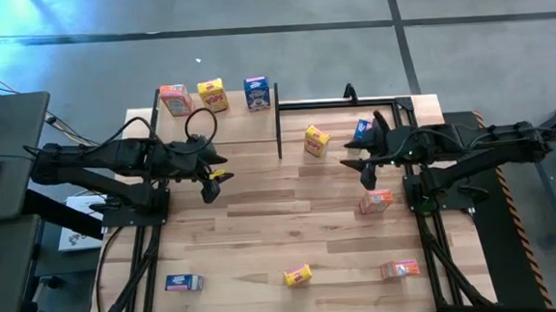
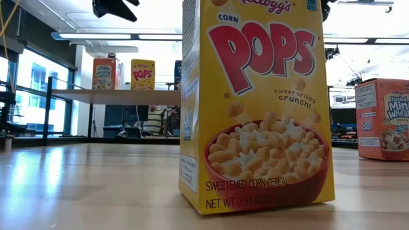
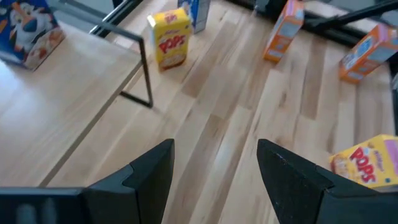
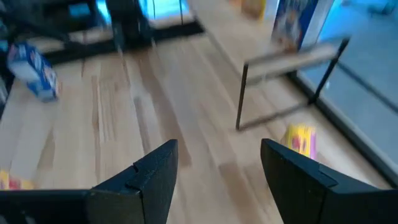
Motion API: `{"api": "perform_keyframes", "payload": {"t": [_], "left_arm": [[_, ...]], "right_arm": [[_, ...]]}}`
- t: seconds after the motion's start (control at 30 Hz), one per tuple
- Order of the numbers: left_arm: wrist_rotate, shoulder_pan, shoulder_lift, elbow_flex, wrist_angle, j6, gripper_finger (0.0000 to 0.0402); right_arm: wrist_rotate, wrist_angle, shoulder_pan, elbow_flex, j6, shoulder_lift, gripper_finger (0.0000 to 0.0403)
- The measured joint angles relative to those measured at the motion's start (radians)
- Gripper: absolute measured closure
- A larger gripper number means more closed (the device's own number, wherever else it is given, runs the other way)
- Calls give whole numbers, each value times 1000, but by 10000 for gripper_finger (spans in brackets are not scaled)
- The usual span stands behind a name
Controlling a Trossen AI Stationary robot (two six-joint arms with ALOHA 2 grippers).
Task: Stack cereal on shelf
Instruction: Put the top yellow cereal box on the shelf aligned with the other yellow cereal box
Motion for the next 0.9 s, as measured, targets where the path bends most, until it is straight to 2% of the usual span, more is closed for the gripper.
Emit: {"api": "perform_keyframes", "payload": {"t": [0.27, 0.63, 0.9], "left_arm": [[0, -5, 0, 0, 18, 1, 181], [0, -5, 0, 0, 18, 1, 181], [0, -4, 0, 0, 18, 0, 181]], "right_arm": [[18, 173, -97, 27, -145, 0, 180], [21, 198, -266, 84, -334, 0, 180], [-50, 183, -418, 131, -371, 53, 180]]}}
